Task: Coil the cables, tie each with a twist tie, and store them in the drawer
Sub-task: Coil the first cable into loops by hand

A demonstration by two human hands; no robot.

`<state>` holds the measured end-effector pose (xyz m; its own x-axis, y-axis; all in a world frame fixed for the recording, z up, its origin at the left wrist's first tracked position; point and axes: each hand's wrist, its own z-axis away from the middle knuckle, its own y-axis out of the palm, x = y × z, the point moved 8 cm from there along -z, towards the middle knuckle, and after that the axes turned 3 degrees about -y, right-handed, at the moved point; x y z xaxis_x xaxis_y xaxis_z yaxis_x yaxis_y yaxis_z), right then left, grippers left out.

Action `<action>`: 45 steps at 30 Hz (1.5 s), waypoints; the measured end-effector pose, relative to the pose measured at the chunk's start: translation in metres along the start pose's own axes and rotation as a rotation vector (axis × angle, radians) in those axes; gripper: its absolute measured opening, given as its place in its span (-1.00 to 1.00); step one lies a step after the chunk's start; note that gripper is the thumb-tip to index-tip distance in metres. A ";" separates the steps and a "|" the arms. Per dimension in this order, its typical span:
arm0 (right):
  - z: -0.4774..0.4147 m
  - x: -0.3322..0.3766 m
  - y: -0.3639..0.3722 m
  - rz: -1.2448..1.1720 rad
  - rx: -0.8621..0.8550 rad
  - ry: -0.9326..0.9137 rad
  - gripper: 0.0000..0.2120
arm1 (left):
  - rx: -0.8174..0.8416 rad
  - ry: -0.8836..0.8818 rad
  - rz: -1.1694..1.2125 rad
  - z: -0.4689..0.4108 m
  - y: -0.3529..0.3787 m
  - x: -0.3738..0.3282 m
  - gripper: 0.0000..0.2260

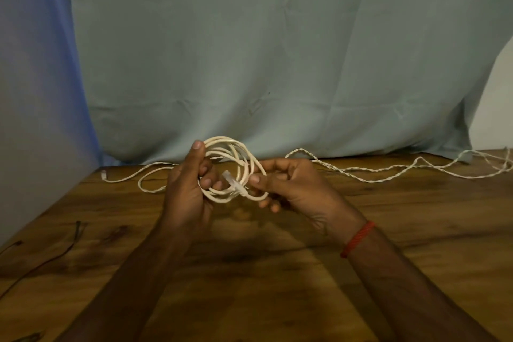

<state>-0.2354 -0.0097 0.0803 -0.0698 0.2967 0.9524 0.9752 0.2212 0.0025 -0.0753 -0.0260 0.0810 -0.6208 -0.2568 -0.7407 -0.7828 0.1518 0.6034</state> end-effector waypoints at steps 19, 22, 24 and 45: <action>0.003 0.014 -0.016 0.130 -0.259 -0.289 -0.84 | 0.113 -0.167 0.147 0.003 0.008 0.014 -0.58; 0.000 0.008 -0.010 0.099 -0.223 -0.275 -0.90 | 0.095 -0.198 0.219 0.004 0.007 0.016 -0.52; -0.002 0.005 -0.011 0.125 -0.220 -0.284 -0.93 | 0.138 -0.222 0.252 0.005 0.009 0.018 -0.50; 0.003 -0.004 0.020 0.138 -0.149 -0.200 -0.63 | -0.232 0.170 -0.262 0.007 -0.015 0.000 -0.62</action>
<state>-0.2163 -0.0042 0.0755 0.0406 0.4955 0.8677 0.9974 0.0312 -0.0644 -0.0636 -0.0220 0.0700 -0.3701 -0.4158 -0.8307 -0.8713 -0.1548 0.4657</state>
